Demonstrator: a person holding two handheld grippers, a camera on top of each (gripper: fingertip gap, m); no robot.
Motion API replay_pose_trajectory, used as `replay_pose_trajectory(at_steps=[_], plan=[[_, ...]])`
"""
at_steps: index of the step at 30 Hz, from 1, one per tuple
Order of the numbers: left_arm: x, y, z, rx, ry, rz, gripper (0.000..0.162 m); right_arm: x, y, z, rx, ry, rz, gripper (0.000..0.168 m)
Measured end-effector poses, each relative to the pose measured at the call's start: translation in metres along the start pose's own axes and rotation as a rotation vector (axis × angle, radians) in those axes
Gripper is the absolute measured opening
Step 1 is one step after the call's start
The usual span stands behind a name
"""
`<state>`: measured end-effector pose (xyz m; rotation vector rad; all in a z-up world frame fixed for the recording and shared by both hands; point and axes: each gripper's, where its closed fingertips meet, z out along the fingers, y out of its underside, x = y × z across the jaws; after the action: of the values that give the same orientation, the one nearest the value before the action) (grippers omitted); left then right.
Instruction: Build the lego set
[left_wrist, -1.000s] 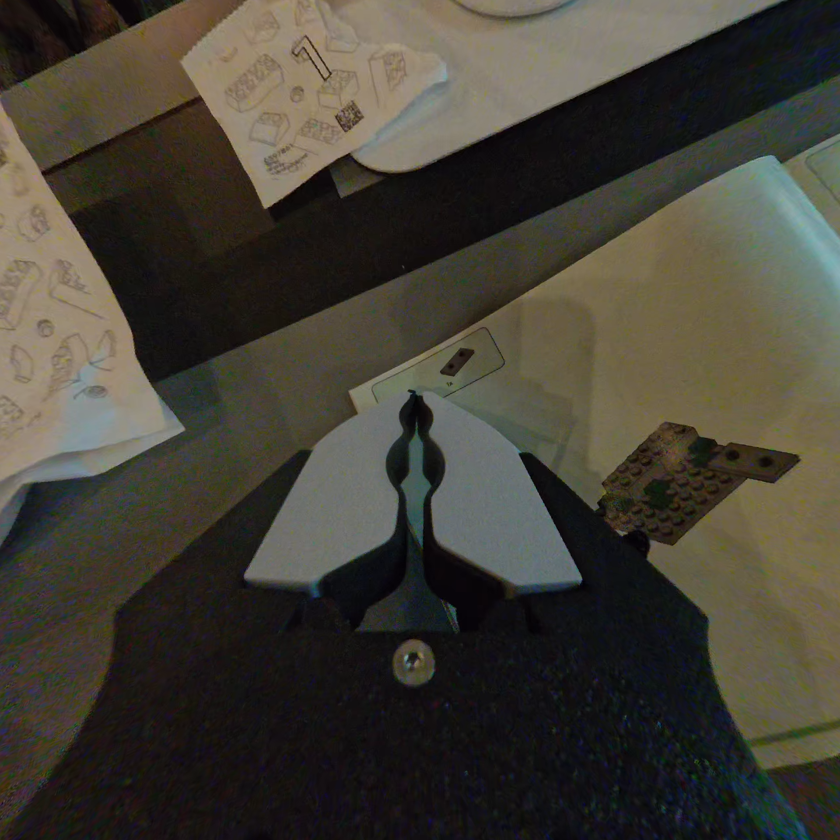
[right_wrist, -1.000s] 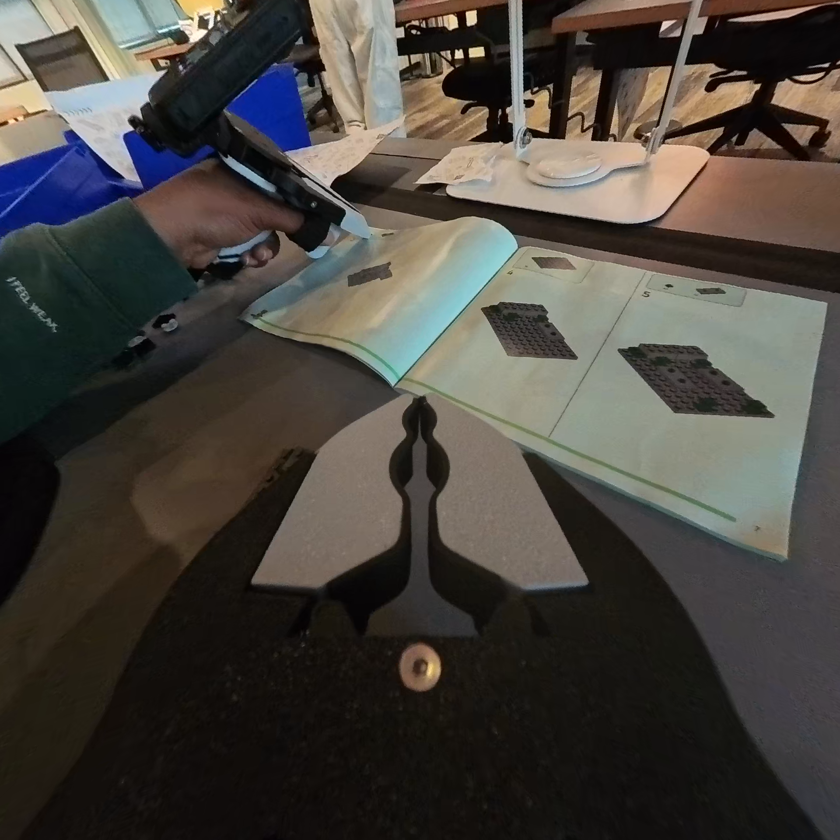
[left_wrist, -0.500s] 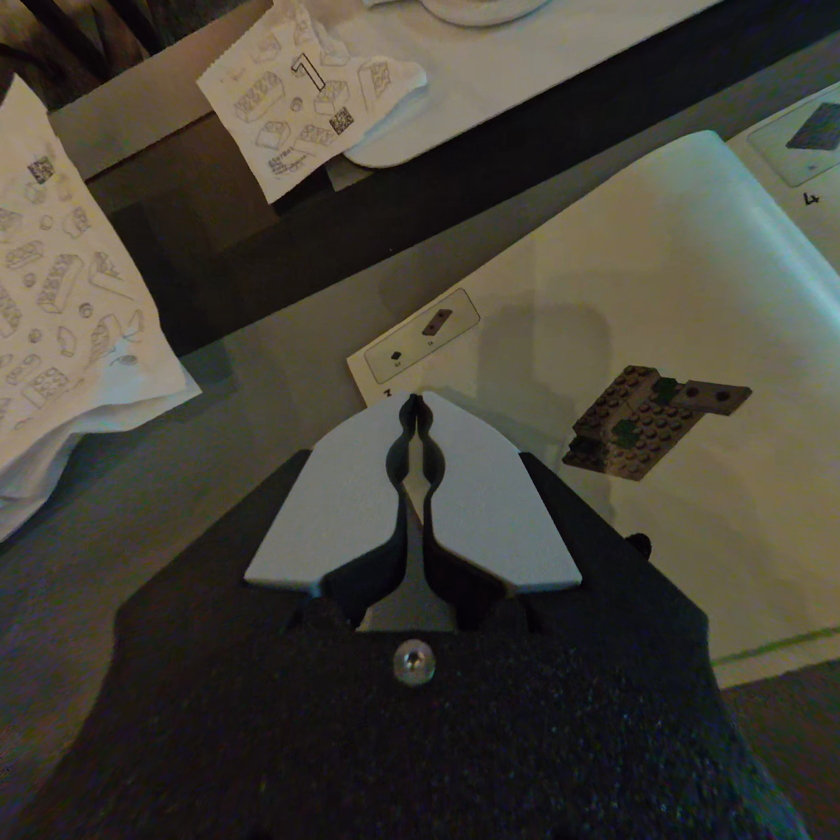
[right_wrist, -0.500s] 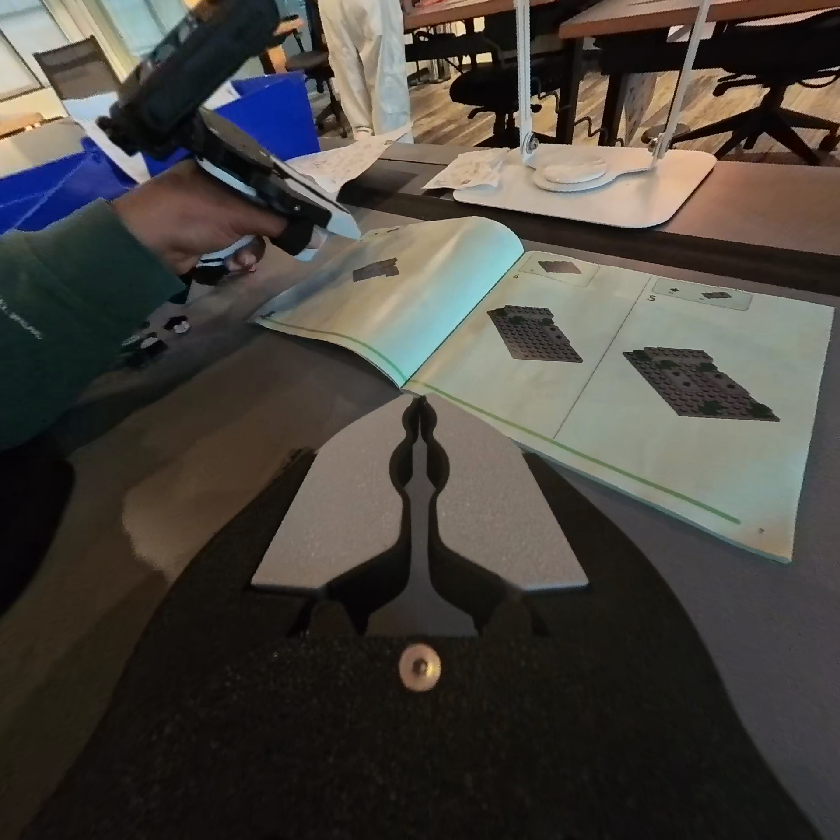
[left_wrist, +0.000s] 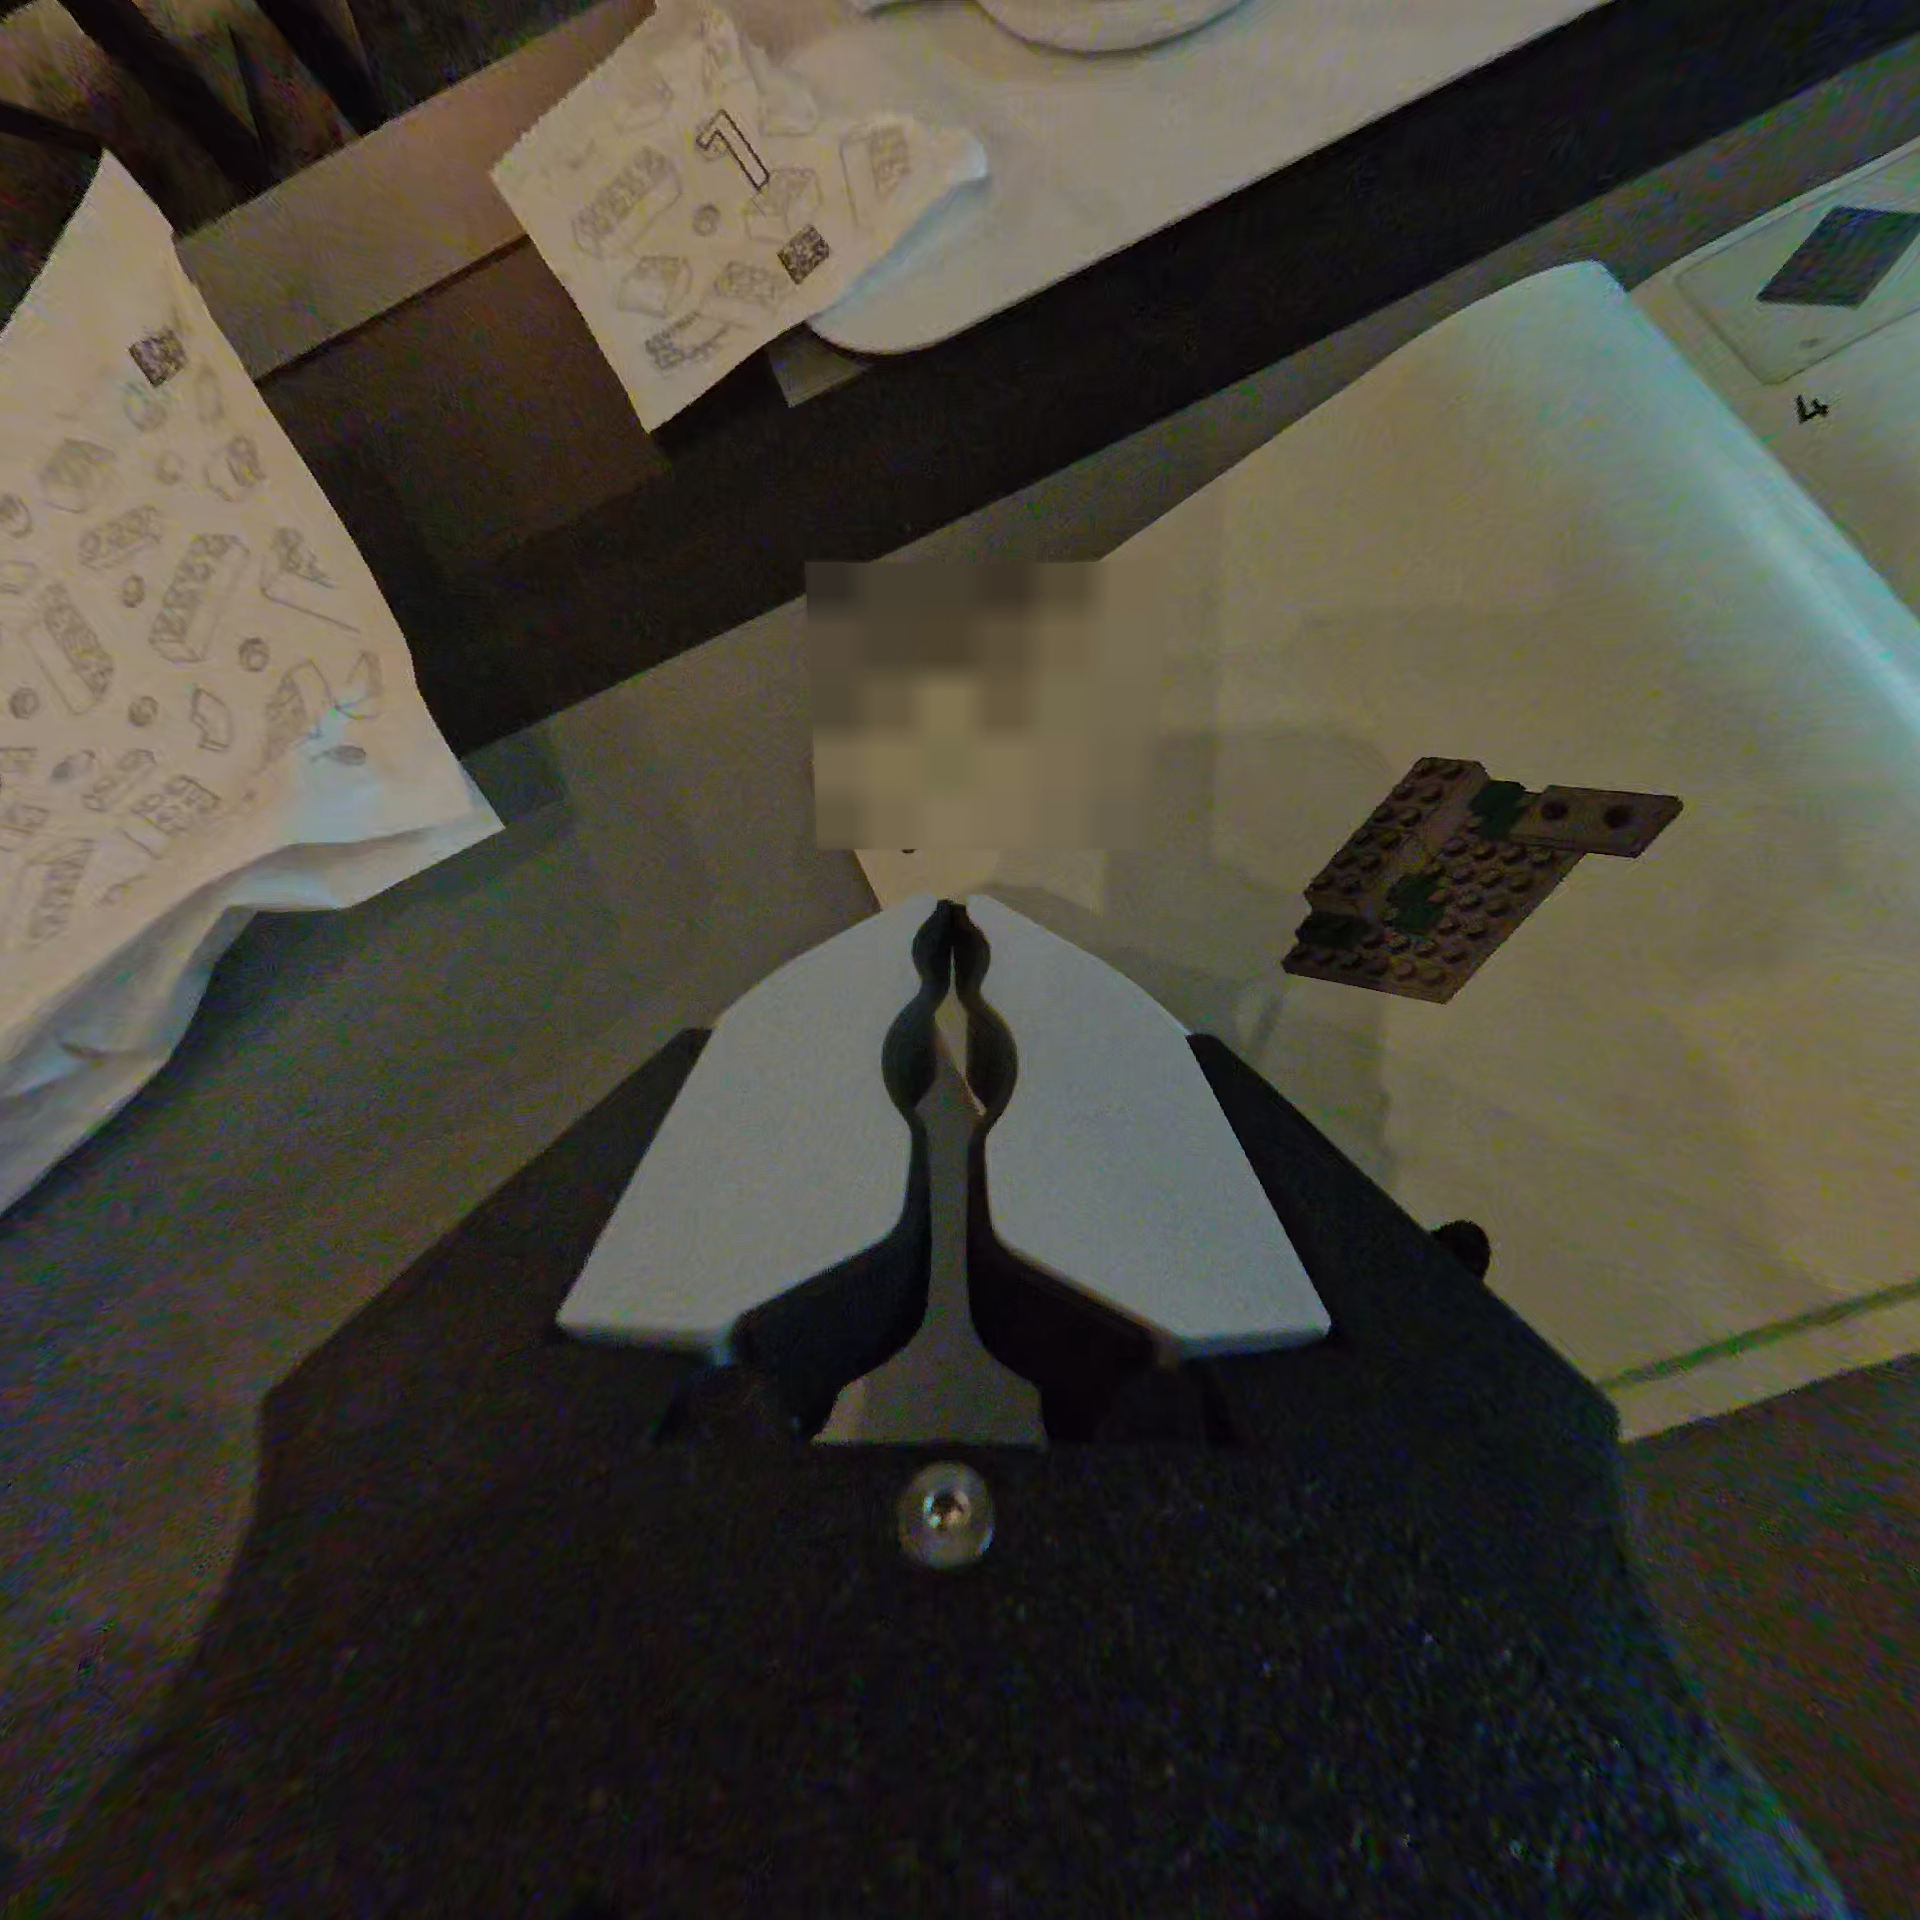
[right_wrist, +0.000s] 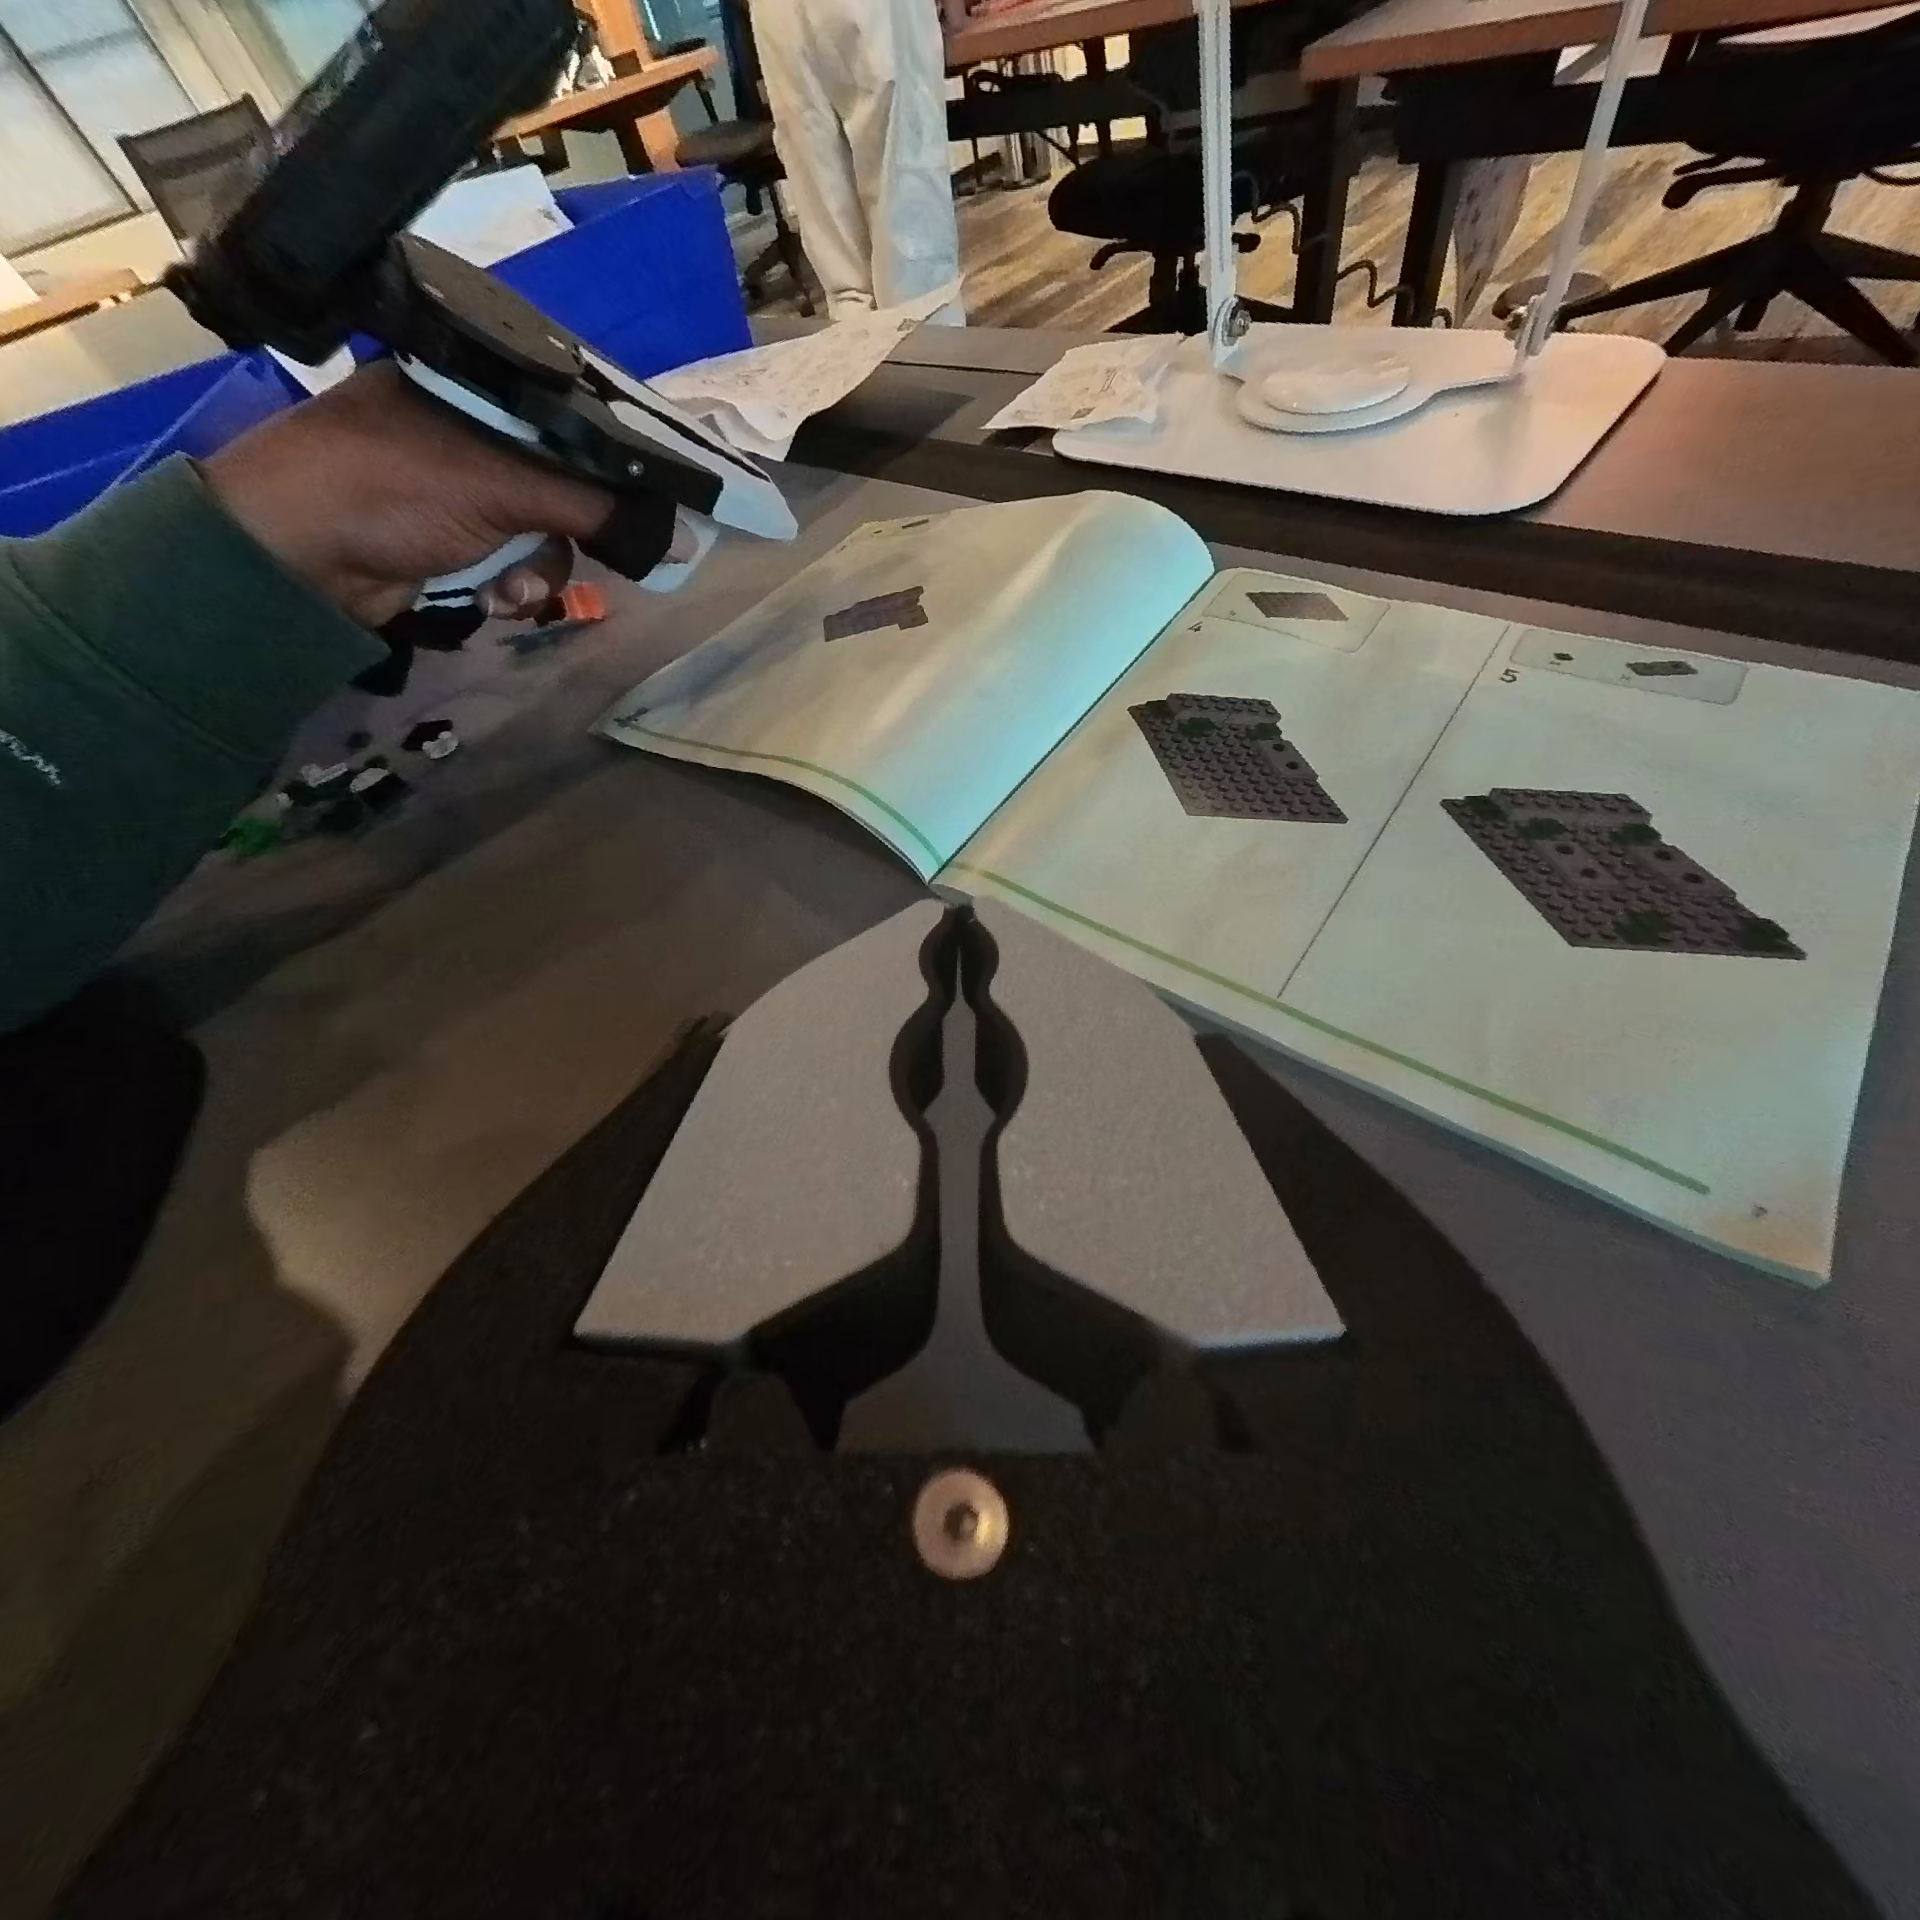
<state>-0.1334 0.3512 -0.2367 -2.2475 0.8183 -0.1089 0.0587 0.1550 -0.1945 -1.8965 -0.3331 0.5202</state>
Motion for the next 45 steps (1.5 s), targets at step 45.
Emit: replay_pose_trajectory(at_steps=[45], plan=[[0.008,-0.015,-0.006,0.084,0.102,-0.002,0.011,0.060,-0.063,0.106,-0.375,-0.544,-0.460,0.050]])
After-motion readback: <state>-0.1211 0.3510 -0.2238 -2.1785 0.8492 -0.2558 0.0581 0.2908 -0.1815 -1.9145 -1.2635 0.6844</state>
